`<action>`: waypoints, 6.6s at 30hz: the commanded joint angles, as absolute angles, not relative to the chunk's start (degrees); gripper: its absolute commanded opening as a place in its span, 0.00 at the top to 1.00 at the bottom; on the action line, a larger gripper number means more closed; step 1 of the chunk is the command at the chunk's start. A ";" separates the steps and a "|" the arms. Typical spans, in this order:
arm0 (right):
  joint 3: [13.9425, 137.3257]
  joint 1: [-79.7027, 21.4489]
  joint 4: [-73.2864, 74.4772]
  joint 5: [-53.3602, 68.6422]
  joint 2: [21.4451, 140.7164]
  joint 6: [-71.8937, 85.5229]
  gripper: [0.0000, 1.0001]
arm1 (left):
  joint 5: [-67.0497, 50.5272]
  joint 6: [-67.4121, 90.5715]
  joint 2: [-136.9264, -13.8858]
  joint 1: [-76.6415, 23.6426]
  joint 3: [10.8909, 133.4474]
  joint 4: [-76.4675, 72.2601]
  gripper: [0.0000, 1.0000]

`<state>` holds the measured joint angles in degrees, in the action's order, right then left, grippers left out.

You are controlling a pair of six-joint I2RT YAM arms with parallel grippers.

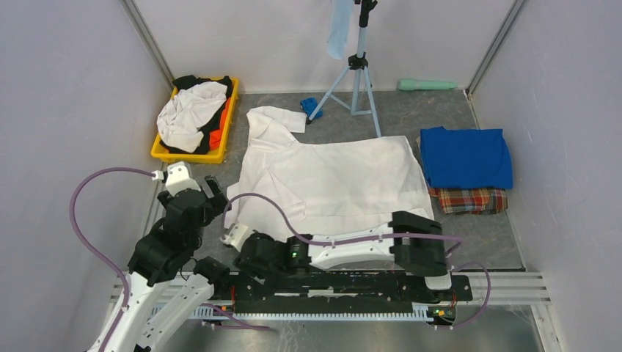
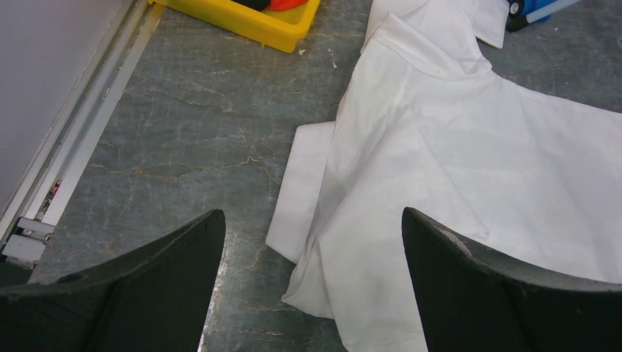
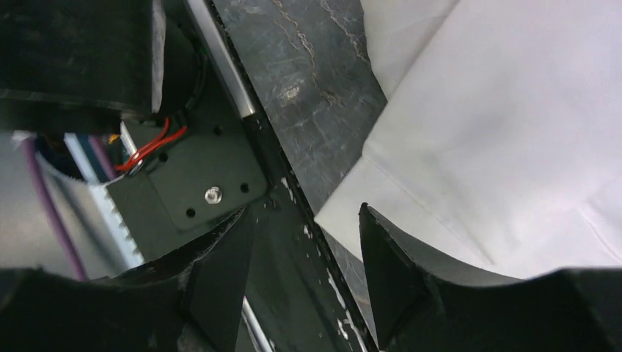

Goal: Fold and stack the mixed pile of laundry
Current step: Fold the shirt.

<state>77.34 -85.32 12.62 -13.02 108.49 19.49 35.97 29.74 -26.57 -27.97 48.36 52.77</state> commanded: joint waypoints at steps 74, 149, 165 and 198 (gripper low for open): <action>49.56 -51.93 21.23 -52.07 65.94 3.83 0.94 | 21.43 45.44 -63.04 -27.77 30.46 27.93 0.56; 28.52 -9.74 9.33 20.12 64.34 22.75 1.00 | 20.23 40.48 -70.48 -27.16 32.25 17.45 0.59; 40.84 -9.74 15.46 3.08 57.04 17.93 1.00 | 19.65 42.91 -63.70 -25.68 32.65 24.33 0.62; 47.80 -23.16 -0.10 4.49 47.75 0.48 1.00 | 24.93 48.66 -57.50 -25.71 26.06 26.47 0.64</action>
